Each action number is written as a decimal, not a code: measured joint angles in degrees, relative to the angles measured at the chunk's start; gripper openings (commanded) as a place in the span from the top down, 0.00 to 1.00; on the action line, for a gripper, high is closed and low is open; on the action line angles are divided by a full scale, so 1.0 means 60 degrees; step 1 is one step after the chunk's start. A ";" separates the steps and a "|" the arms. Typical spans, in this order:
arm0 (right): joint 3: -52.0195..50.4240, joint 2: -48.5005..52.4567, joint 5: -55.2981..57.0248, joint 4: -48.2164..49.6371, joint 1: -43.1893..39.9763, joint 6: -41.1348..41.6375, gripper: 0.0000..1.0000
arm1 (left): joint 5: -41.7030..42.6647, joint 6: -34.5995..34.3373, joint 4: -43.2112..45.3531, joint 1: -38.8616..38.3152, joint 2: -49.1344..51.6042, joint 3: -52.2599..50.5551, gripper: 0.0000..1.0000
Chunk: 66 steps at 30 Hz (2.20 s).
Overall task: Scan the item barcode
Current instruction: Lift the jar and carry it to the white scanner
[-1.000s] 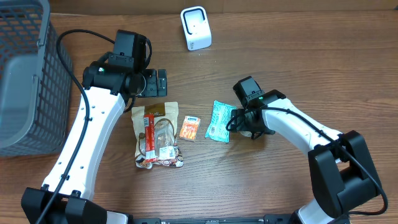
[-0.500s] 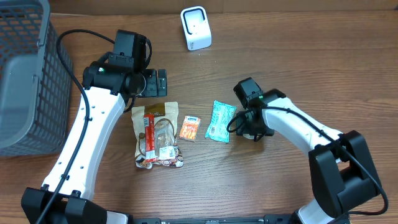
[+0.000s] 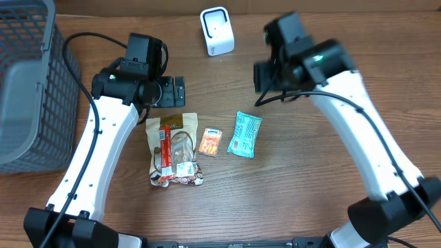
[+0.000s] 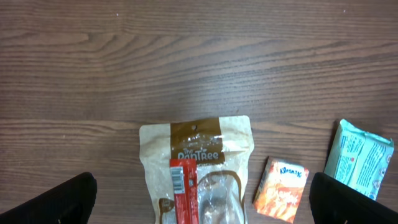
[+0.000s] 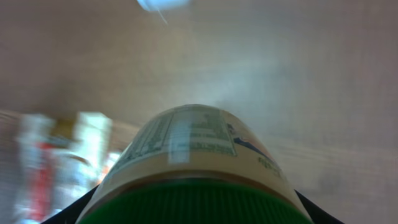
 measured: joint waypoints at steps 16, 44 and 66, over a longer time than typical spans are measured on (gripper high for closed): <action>0.1075 0.1224 -0.0645 0.4131 0.0004 -0.0882 0.96 | 0.0004 0.0000 0.0004 0.0000 0.0000 0.0000 0.00; 0.0892 0.7912 -0.0586 1.6487 0.0000 -0.0958 0.96 | 0.0004 0.0000 0.0000 0.0000 0.0000 0.0000 0.01; 0.0892 0.8138 0.0393 1.6914 -0.0007 -0.0011 0.96 | 0.0000 0.0000 0.0004 0.0000 0.0000 0.0000 0.00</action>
